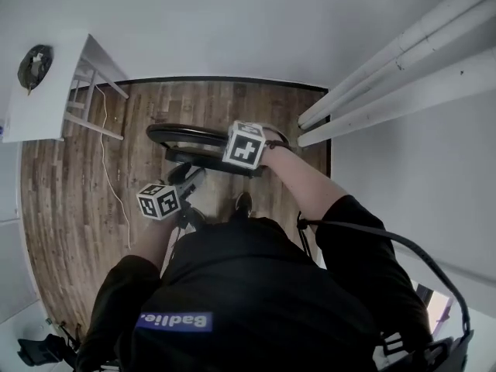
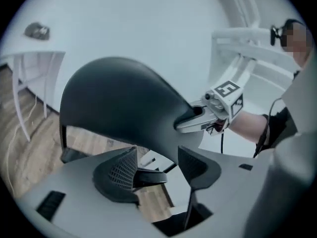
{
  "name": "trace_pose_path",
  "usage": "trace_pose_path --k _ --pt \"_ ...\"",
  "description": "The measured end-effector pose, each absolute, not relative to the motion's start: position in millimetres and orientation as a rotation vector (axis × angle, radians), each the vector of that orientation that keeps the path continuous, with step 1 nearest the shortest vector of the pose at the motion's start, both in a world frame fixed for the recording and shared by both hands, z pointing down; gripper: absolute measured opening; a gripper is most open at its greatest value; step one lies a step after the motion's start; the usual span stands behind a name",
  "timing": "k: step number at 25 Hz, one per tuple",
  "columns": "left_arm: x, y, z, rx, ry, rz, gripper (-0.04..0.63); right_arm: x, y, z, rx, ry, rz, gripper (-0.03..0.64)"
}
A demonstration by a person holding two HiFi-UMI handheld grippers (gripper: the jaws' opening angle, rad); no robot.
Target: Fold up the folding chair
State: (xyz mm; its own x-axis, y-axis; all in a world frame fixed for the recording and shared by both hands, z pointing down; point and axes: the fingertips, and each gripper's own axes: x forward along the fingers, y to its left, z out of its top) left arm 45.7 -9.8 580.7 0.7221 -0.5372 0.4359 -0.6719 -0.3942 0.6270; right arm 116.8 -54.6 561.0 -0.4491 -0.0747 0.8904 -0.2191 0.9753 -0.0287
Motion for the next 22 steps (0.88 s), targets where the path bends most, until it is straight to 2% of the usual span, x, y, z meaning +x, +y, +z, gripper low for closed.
trace_pose_path --k 6,11,16,22 --pt "41 -31 497 2.567 -1.139 0.618 0.242 112 -55 558 0.199 -2.039 0.169 0.046" --pt "49 -63 467 2.874 -1.109 1.188 0.242 111 -51 557 0.184 -2.039 0.158 0.048" --pt "53 -89 491 2.974 -0.731 1.747 0.242 110 -51 557 0.185 -2.035 0.15 0.048" --pt "53 -97 529 2.912 -0.136 1.942 0.242 109 -58 557 0.188 -2.032 0.169 0.048"
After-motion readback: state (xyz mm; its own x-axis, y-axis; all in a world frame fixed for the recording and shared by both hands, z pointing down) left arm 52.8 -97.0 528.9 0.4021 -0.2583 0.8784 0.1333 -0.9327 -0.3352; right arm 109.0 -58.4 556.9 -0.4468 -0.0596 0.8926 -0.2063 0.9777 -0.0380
